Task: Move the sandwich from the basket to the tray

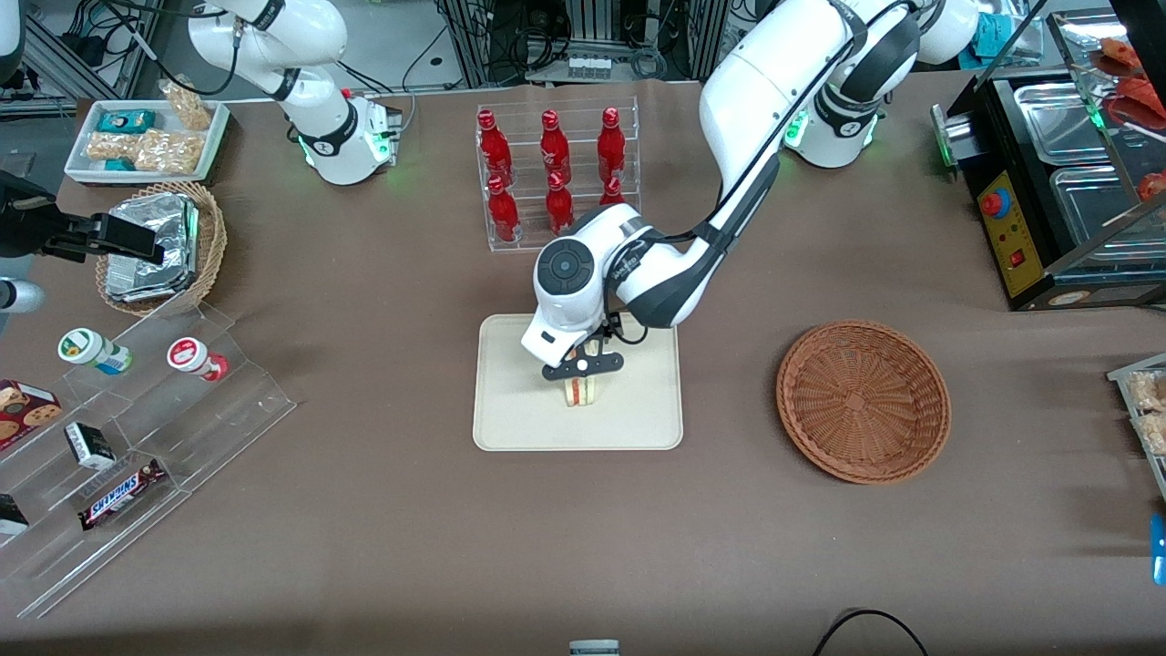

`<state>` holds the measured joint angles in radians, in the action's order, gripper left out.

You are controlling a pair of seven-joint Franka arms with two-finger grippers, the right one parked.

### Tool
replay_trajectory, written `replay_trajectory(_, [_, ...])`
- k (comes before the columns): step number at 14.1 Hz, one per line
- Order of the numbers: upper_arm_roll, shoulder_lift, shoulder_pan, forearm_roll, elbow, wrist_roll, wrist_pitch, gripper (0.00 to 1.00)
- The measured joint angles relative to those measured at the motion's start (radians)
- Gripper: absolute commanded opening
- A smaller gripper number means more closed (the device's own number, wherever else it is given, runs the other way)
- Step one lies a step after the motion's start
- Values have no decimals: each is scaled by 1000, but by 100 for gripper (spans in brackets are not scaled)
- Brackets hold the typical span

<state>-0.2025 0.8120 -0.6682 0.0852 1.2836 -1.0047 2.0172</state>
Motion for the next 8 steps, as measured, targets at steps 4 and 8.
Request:
replay_trajectory(4, [12, -77, 49, 0, -30, 10, -140, 100])
replay_trajectory(8, [16, -309, 209, -5, 98, 101, -249, 100])
